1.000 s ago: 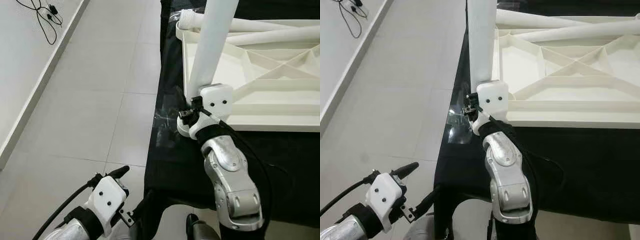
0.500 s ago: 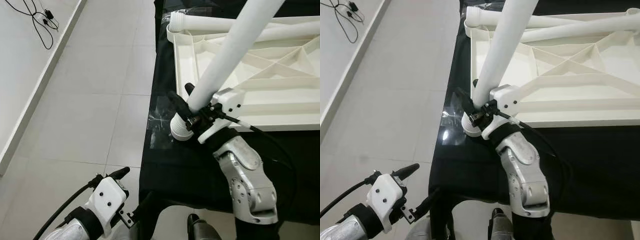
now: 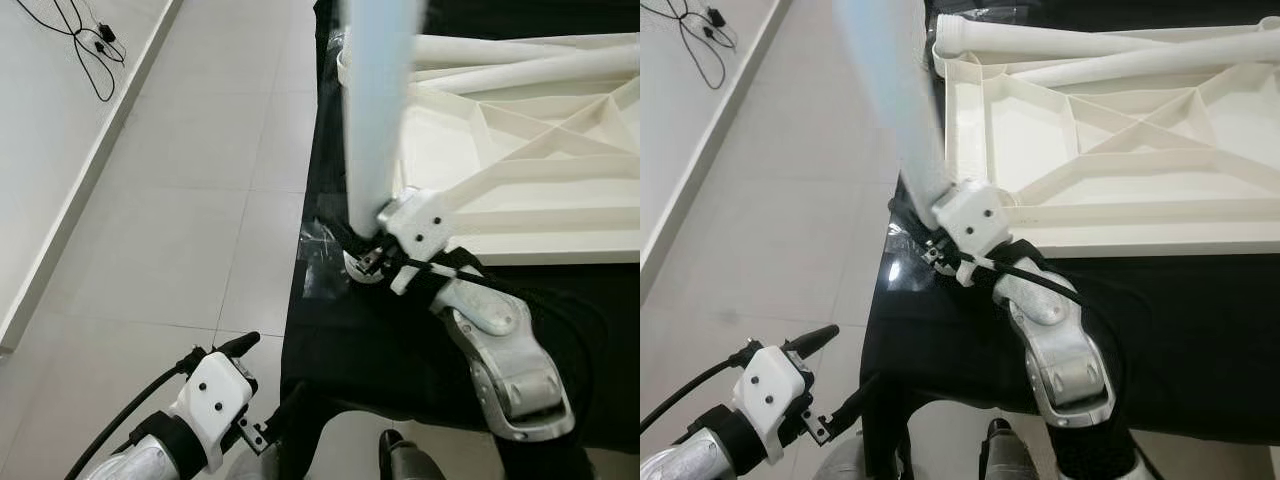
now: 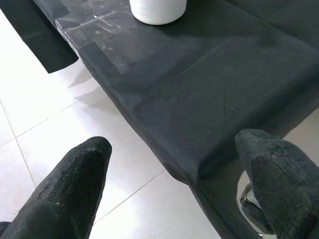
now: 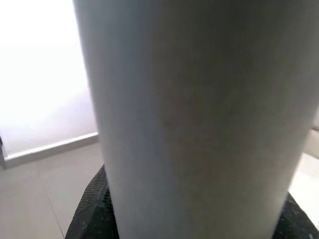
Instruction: Building children table
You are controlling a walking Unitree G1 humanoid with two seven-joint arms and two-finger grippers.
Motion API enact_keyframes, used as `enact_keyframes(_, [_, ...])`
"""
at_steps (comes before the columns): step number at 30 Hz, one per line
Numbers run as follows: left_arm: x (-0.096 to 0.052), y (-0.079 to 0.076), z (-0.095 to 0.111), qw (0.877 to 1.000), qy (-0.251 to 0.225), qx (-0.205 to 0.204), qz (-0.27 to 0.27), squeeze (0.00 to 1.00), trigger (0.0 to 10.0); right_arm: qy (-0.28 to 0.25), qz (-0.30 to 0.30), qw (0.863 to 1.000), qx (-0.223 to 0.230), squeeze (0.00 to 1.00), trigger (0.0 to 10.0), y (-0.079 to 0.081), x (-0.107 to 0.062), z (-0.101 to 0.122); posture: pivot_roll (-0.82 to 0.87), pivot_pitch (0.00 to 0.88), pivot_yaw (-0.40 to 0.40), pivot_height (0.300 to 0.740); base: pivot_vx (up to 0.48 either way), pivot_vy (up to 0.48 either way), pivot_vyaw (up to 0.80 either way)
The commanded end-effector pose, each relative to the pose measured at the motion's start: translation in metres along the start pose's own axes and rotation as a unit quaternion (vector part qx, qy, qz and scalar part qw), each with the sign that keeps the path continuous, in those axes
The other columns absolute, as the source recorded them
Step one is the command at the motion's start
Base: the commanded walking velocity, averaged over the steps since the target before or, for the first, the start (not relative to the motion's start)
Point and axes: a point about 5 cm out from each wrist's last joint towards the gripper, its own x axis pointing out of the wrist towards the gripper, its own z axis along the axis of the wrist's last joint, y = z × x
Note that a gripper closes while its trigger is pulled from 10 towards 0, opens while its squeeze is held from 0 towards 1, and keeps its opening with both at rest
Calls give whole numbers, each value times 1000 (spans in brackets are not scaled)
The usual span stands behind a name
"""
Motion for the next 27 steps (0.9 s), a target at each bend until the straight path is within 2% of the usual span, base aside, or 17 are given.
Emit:
enact_keyframes(1, [-3, -2, -5, 1000, 11, -2, 0, 0, 10000, 124, 28, 990, 63, 0, 10000, 10, -6, -48, 35, 403, 93, 740, 0, 0, 0])
enact_keyframes(2, [-2, -2, -5, 1000, 11, -3, 1, 0, 10000, 125, 28, 988, 81, 0, 10000, 9, -5, -47, 34, 405, 91, 740, 0, 0, 0])
enact_keyframes(6, [-2, -2, -5, 1000, 10, -3, 2, 0, 10000, 127, 25, 987, 98, 0, 10000, 9, -4, -47, 35, 405, 89, 740, 0, 0, 0])
enact_keyframes(9, [-3, -2, -4, 1000, 10, -3, 3, 0, 10000, 151, -18, 978, 139, 0, 10000, 9, -5, -55, 38, 408, 87, 740, 0, 0, 0])
enact_keyframes(11, [-3, -2, -4, 1000, 10, -3, 3, 0, 10000, 157, -26, 976, 146, 0, 10000, 9, -6, -56, 38, 408, 87, 740, 0, 0, 0])
enact_keyframes(12, [-3, -2, -4, 1000, 10, -3, 4, 0, 10000, 162, -116, 964, 174, 0, 10000, 9, -10, -59, 35, 410, 85, 740, 0, 0, 0])
enact_keyframes(14, [-3, -2, -4, 1000, 10, -3, 4, 0, 10000, 162, -116, 964, 174, 0, 10000, 9, -10, -59, 35, 410, 85, 740, 0, 0, 0])
enact_keyframes(15, [-4, -2, -4, 1000, 10, -3, 4, 0, 10000, 169, -189, 949, 190, 0, 10000, 10, -16, -61, 35, 412, 84, 740, 0, 0, 0])
enact_keyframes(16, [-4, -2, -4, 1000, 10, -3, 4, 0, 10000, 170, -235, 937, 193, 0, 10000, 23, -24, -58, 35, 412, 86, 740, 0, 0, 0])
enact_keyframes(18, [-4, -2, -4, 1000, 10, -3, 4, 0, 10000, 170, -235, 937, 193, 0, 10000, 23, -24, -58, 35, 412, 86, 740, 0, 0, 0])
enact_keyframes(19, [-4, -2, -4, 1000, 10, -3, 4, 0, 10000, 169, -260, 931, 194, 0, 10000, 31, -29, -54, 35, 412, 86, 740, 0, 0, 0])
enact_keyframes(20, [-4, -1, -4, 1000, 10, -2, 5, 0, 10000, 161, -257, 935, 186, 0, 10000, 41, -29, -48, 39, 412, 94, 740, 0, 0, 0])
enact_keyframes(22, [-4, 0, -4, 1000, 9, 0, 6, 0, 10000, 155, -251, 938, 181, 0, 10000, 51, -28, -42, 39, 412, 94, 740, 0, 0, 0])
enact_keyframes(24, [-4, 1, -3, 1000, 9, 1, 7, 0, 10000, 153, -249, 940, 178, 0, 10000, 52, -27, -41, 42, 409, 97, 740, 0, 0, 0])
enact_keyframes(26, [-2, 14, -1, 999, 1, 1, 40, 0, 10000, 144, -252, 944, 155, 0, 10000, 45, -20, -41, 54, 387, 102, 740, 0, 0, 0])
enact_keyframes(27, [-2, 14, -1, 999, 1, 1, 40, 0, 10000, 144, -252, 944, 155, 0, 10000, 45, -20, -41, 54, 387, 102, 740, 0, 0, 0])
